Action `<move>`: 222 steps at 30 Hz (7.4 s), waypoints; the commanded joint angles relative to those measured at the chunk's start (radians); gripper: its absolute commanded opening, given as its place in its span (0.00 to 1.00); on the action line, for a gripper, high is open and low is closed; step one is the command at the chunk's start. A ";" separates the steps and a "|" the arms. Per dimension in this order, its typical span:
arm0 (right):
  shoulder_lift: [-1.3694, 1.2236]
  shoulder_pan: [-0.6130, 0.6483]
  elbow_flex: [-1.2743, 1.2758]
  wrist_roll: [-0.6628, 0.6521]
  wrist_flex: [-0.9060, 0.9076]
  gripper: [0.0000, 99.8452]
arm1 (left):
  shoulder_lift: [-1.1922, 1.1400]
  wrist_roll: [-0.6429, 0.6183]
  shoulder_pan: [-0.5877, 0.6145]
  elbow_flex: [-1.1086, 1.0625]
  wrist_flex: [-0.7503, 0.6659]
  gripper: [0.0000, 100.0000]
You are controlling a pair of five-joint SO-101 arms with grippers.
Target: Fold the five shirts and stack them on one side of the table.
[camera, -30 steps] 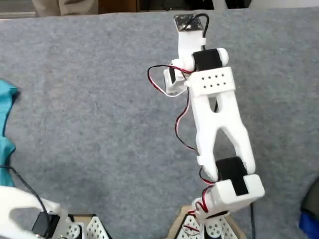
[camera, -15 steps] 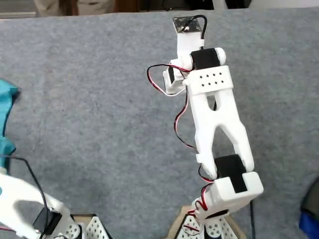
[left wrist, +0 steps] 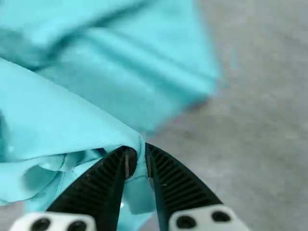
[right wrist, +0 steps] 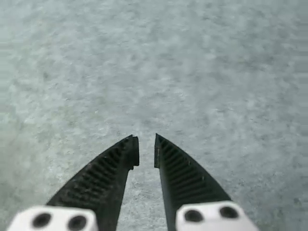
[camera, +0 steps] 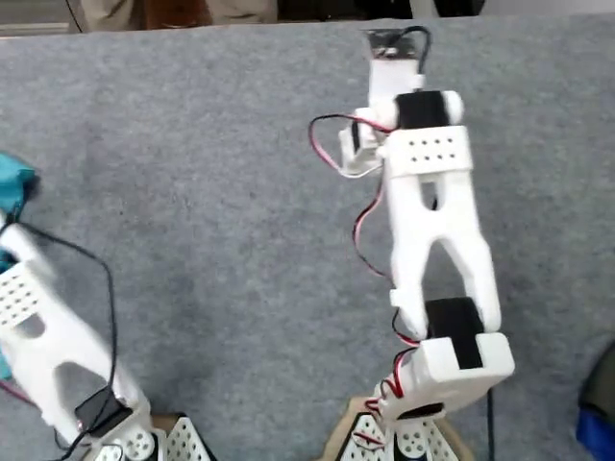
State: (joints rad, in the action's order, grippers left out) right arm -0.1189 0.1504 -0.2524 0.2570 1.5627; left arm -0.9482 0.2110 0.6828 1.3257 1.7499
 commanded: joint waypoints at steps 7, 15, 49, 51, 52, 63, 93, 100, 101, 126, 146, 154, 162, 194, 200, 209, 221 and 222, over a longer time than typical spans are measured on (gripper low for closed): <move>0.007 -0.193 -0.002 0.005 0.017 0.08 | 0.426 -0.009 -0.618 -0.506 0.011 0.02; 0.007 -0.357 -0.002 0.000 0.077 0.08 | 0.530 -0.011 -1.129 -0.652 0.009 0.02; -0.030 0.114 -0.151 -0.436 -0.017 0.08 | 0.743 -0.336 -0.278 -0.763 -0.031 0.25; -0.074 0.229 -0.153 -0.431 -0.075 0.08 | 0.699 -0.333 -0.218 -0.832 -0.083 0.25; -0.104 0.278 -0.153 -0.411 -0.097 0.08 | 0.677 -0.336 -0.196 -0.855 -0.114 0.25; -0.456 0.532 -0.211 -0.166 -0.080 0.26 | 0.481 -0.339 -0.258 -0.922 -0.219 0.25; -0.573 -0.166 -0.562 -0.074 0.218 0.01 | 0.398 -0.333 -0.301 -0.922 -0.226 0.25; -0.578 -0.346 -0.561 -0.163 0.175 0.01 | 0.398 -0.331 -0.328 -0.922 -0.226 0.25; -0.576 -0.361 -0.562 -0.176 0.175 0.01 | 0.400 -0.331 -0.342 -0.922 -0.226 0.25; -0.576 -0.372 -0.561 -0.184 0.180 0.19 | 0.177 -0.374 -0.890 -0.583 -0.822 0.20; -0.570 -0.364 -0.561 -0.178 0.183 0.19 | -0.205 -0.290 -0.856 -0.091 -0.534 0.02; -0.568 -0.358 -0.602 -0.175 0.219 0.19 | -0.213 -0.143 -0.864 0.100 -0.087 0.02; -0.503 -0.325 -0.622 -0.175 0.222 0.19 | -0.208 -0.106 -0.795 0.077 0.009 0.02; -0.822 -0.101 -0.657 -0.041 -0.104 0.19 | -0.213 -0.106 -0.781 0.077 0.009 0.02; -0.831 -0.102 -0.740 -0.066 -0.046 0.19 | -0.214 -0.106 -0.779 0.077 0.009 0.02; -0.906 -0.147 -0.756 -0.118 -0.075 0.19 | -0.214 -0.106 -0.781 0.077 0.009 0.02; -0.929 -0.154 -0.746 -0.114 -0.072 0.19 | -0.214 -0.106 -0.781 0.077 0.009 0.02; -0.931 -0.154 -0.746 -0.114 -0.072 0.19 | -0.214 -0.106 -0.781 0.077 0.009 0.02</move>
State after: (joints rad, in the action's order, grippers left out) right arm -1.0472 0.0153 -0.9536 0.1465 1.5014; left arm -1.1722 0.0974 -0.0951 1.3840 1.7484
